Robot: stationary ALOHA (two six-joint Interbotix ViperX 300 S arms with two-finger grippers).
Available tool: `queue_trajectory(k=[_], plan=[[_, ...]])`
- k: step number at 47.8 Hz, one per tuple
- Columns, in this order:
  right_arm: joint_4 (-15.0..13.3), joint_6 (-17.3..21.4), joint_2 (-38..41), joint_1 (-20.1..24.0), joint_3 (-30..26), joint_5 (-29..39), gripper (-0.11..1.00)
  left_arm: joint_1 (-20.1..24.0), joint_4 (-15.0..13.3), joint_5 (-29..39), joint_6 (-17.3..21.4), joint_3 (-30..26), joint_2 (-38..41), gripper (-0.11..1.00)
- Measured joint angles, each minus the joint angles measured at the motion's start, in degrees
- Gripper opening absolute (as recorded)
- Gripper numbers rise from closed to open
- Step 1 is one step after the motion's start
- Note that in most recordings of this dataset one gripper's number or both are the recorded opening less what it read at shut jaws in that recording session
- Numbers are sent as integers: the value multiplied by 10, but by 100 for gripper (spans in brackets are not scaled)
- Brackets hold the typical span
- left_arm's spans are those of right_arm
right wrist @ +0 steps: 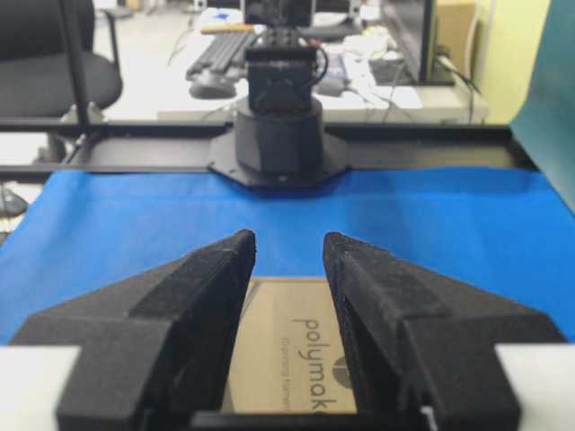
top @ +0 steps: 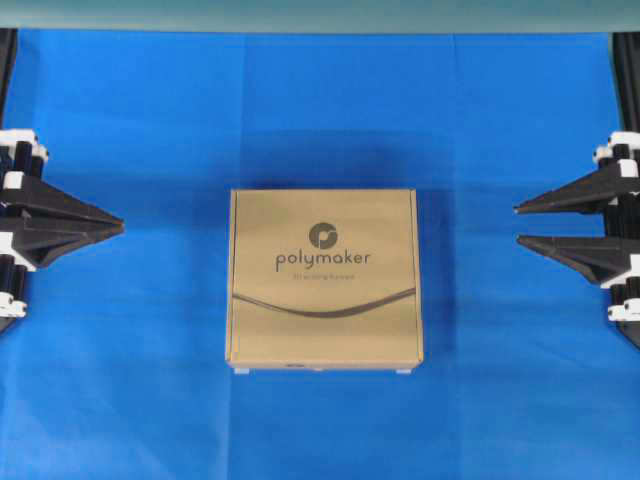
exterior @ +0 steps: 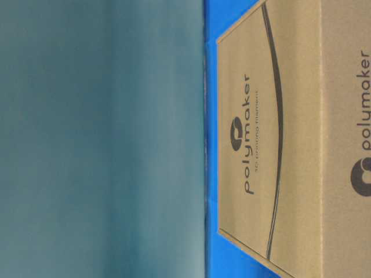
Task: Lift up the cardboard box by clamping it between your arms.
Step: 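Move both grippers inward toward the left and right sides of the box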
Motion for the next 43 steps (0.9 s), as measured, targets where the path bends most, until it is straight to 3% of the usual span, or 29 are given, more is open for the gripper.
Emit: queue_trajectory(k=[4, 8, 16, 22, 31, 43], plan=[[10, 1, 5, -4, -1, 23, 6, 0, 5, 38, -17, -1, 18, -1], [25, 4, 12, -14, -10, 93, -3, 0, 7, 69, -25, -7, 45, -1], [30, 5, 26, -30, -43, 271, -4, 0, 7, 124, -25, -33, 82, -1], [28, 5, 53, -40, -59, 363, -4, 8, 8, 189, -25, -54, 128, -1], [28, 5, 120, -40, -65, 444, -4, 12, 8, 265, -23, -83, 192, -1], [8, 5, 212, -41, -74, 475, 0, 13, 9, 337, -10, -121, 272, -1]])
